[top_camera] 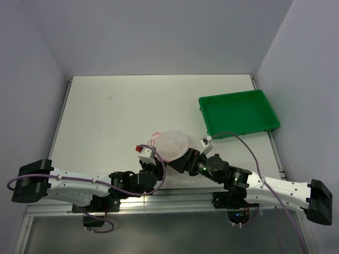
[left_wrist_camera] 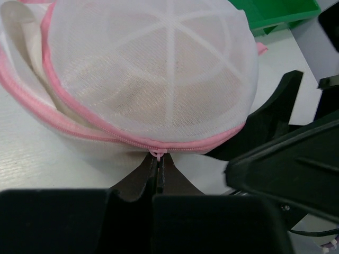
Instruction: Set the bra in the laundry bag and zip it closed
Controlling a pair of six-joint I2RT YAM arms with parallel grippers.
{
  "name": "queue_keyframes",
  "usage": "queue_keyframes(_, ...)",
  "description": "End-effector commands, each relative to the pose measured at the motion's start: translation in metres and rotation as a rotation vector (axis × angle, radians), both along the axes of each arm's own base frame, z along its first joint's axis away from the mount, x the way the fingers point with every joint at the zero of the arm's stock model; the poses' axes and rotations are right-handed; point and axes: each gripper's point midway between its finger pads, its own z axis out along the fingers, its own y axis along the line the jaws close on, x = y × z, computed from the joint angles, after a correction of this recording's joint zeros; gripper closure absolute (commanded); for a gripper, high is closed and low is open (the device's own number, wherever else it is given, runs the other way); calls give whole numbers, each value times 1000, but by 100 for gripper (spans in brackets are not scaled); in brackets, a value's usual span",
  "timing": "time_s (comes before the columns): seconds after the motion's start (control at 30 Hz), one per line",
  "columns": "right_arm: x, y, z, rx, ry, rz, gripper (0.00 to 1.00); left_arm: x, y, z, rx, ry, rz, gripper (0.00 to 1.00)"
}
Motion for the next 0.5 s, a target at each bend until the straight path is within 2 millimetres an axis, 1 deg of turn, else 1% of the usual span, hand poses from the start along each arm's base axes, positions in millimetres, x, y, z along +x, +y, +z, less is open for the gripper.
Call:
queue_keyframes(0.0,2,9,7,58,15,-22,2,3,-19,28,-91,-23,21,100)
queue_keyframes(0.03,3,9,6,60,14,-28,6,2,-21,31,-98,-27,15,100)
queue_keyframes(0.07,7,8,8,67,7,-49,18,0,-23,32,-103,-27,10,100)
queue_keyframes(0.1,10,7,9,72,0,-65,22,0,-22,33,-107,-26,11,100)
queue_keyframes(0.17,14,5,14,75,-14,-89,26,-4,-21,29,-101,-25,-5,100)
queue_keyframes(0.2,19,2,14,58,-29,-113,28,-5,-20,30,-109,-25,-13,100)
queue_keyframes(0.23,22,2,20,61,-38,-125,29,-7,-20,28,-107,-22,-23,100)
queue_keyframes(0.3,26,2,23,53,-49,-141,29,-11,-17,22,-96,-14,-33,100)
queue_keyframes(0.33,27,2,27,62,-54,-144,29,-11,-15,17,-88,-10,-35,100)
queue_keyframes(0.4,31,3,28,60,-55,-159,34,-15,-15,13,-79,-3,-41,100)
queue_keyframes(0.43,33,3,27,56,-53,-162,44,-14,-14,12,-72,-7,-33,100)
queue_keyframes(0.47,36,2,26,48,-53,-172,67,-16,-14,12,-72,-6,-33,100)
